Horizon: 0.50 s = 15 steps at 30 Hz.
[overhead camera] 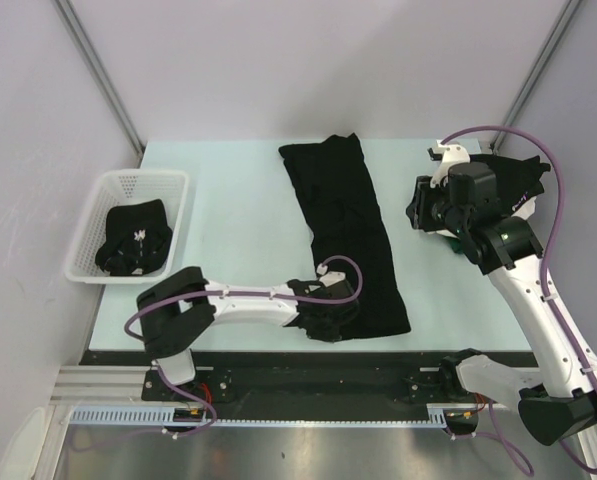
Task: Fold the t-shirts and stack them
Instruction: Rotate the tshirt 90 degrees
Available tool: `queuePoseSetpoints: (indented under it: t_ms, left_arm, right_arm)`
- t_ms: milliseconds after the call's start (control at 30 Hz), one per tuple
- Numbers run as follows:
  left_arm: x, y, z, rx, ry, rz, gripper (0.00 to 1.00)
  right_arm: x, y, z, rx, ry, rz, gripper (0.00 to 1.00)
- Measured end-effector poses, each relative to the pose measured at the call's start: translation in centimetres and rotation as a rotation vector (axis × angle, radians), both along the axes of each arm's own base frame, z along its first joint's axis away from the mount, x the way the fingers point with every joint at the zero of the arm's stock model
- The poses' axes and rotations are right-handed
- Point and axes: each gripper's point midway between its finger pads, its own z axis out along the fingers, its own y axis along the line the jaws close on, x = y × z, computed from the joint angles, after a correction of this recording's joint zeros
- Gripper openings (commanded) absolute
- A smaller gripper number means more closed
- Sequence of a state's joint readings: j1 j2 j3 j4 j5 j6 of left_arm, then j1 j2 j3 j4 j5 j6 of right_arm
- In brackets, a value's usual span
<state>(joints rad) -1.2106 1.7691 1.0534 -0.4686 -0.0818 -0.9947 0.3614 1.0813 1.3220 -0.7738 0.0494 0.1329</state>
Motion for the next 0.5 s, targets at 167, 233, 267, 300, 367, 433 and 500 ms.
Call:
queuePoseSetpoints:
  t_ms: [167,233,267,300,367,433,500]
  left_arm:
    - [-1.1,3.6,-0.1,0.067,0.003,0.02,0.0]
    - [-1.5,5.2,-0.1,0.101,0.004,0.028,0.0]
    - [-1.6,5.4,-0.1,0.106,0.004,0.028,0.0]
    - [-1.8,5.8,-0.1,0.113,0.004,0.029,0.0]
    - [-2.1,6.6,-0.2,0.128,0.007,0.03,0.0]
    - [-2.5,7.5,-0.2,0.152,0.011,0.03,0.0]
    - [-2.9,8.2,-0.3,0.171,0.014,0.027,0.0]
  right_arm:
    - [0.0,-0.2,-0.8,-0.012,0.012,-0.004,0.33]
    - [-0.1,-0.2,-1.5,-0.018,0.028,-0.005,0.31]
    - [-0.1,-0.2,-1.8,-0.021,0.036,-0.005,0.27]
    - [-0.2,-0.3,-2.2,-0.026,0.045,-0.008,0.24]
    - [-0.3,-0.5,-3.1,-0.038,0.063,-0.013,0.2]
    - [-0.6,-0.9,-4.3,-0.057,0.087,-0.03,0.25]
    - [-0.8,-1.5,-5.6,-0.08,0.11,-0.049,0.42]
